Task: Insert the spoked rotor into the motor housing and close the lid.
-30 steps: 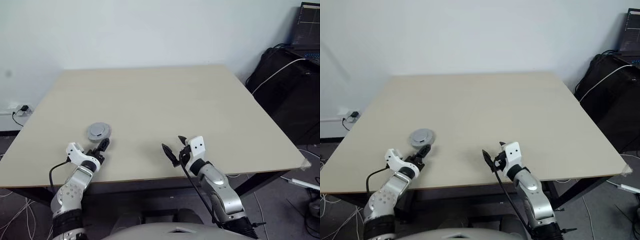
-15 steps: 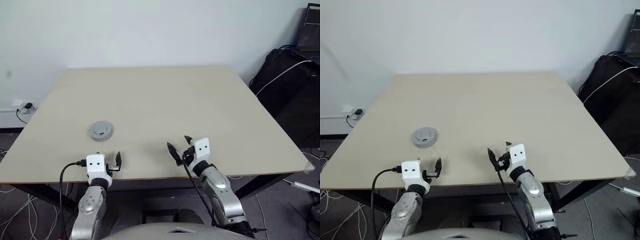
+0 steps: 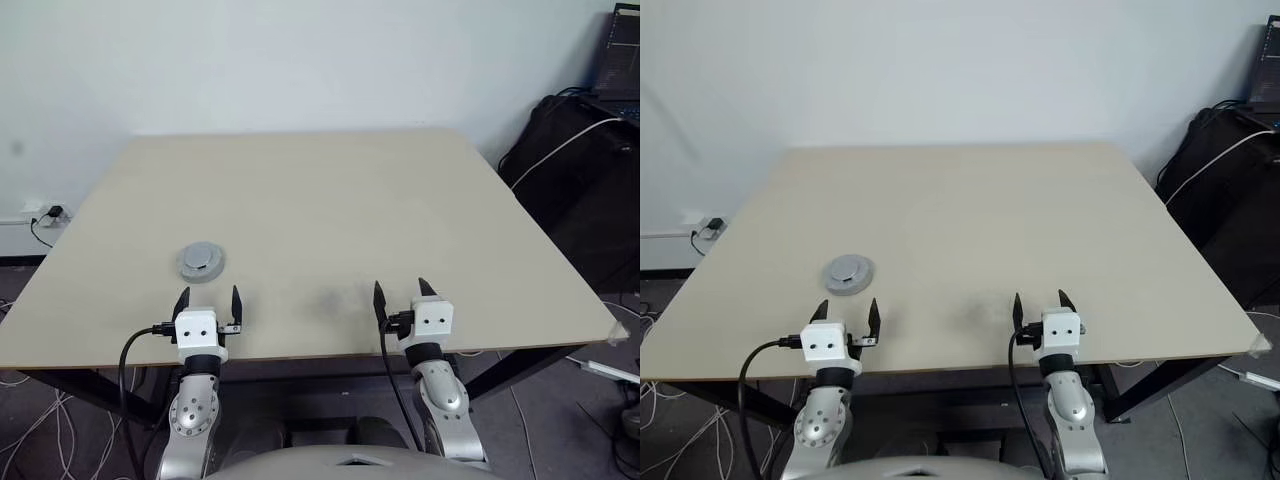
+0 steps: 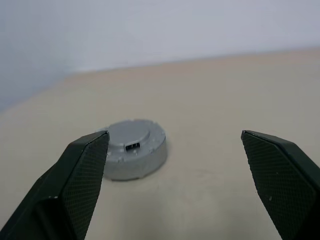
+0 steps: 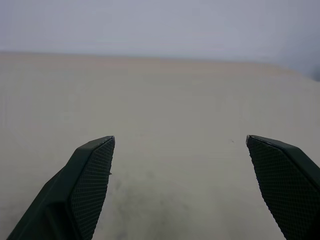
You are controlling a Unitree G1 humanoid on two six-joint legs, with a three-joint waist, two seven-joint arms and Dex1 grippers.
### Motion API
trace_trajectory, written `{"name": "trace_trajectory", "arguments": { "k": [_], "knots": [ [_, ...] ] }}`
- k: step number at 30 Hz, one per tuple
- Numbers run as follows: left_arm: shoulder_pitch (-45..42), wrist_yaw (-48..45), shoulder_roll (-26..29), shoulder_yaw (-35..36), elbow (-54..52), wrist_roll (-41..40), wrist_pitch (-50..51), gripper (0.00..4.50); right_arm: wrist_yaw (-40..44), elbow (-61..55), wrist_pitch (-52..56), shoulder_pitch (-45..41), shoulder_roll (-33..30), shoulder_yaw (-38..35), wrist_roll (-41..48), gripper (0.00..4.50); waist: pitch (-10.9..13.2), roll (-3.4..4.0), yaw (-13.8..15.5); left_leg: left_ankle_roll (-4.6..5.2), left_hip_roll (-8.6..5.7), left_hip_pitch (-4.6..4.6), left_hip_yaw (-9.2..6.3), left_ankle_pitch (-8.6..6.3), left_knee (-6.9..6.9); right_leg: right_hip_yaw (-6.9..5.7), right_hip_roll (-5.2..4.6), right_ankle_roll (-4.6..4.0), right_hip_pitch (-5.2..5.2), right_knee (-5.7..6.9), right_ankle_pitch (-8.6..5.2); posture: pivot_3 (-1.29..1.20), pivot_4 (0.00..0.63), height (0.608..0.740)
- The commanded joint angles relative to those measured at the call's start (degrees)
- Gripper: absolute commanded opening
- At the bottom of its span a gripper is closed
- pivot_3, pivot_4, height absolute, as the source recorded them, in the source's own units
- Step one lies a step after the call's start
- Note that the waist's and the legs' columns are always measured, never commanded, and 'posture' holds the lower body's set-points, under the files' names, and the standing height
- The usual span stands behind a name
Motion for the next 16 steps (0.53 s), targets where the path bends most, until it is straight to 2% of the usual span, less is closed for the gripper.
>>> {"name": "trace_trajectory", "arguments": {
  "k": [1, 8, 16],
  "knots": [
    [-0.8, -0.5, -0.4, -0.6, 0.2, 0.5, -1.6, 4.48, 0.0, -1.3, -1.3, -0.4, 0.7, -0.3, 0.9, 4.5, 0.0, 0.0, 0.0, 0.0, 0.0, 0.01, 0.0, 0.0, 0.0, 0.0, 0.0, 0.0, 0.01, 0.0, 0.0, 0.0, 0.0, 0.74],
    [-0.9, -0.8, -1.0, -0.3, 0.5, -0.3, -1.3, 4.48, -0.2, -1.0, 0.3, -1.0, 1.1, -0.4, 0.8, 4.5, 0.0, -0.01, 0.0, 0.03, 0.0, -0.01, -0.02, -0.01, -0.01, -0.05, 0.01, -0.03, -0.02, 0.0, -0.02, 0.0, 0.0, 0.74],
    [-1.0, -1.1, -1.6, 0.2, 0.8, -0.5, -0.8, 4.48, 1.8, 9.3, -3.7, -5.3, 0.3, -1.9, 2.1, 4.5, 0.0, 0.0, -0.1, 0.03, 0.0, 0.01, -0.02, -0.01, -0.01, -0.08, 0.02, -0.03, 0.01, 0.0, -0.03, 0.0, 0.0, 0.74]
  ]
}}
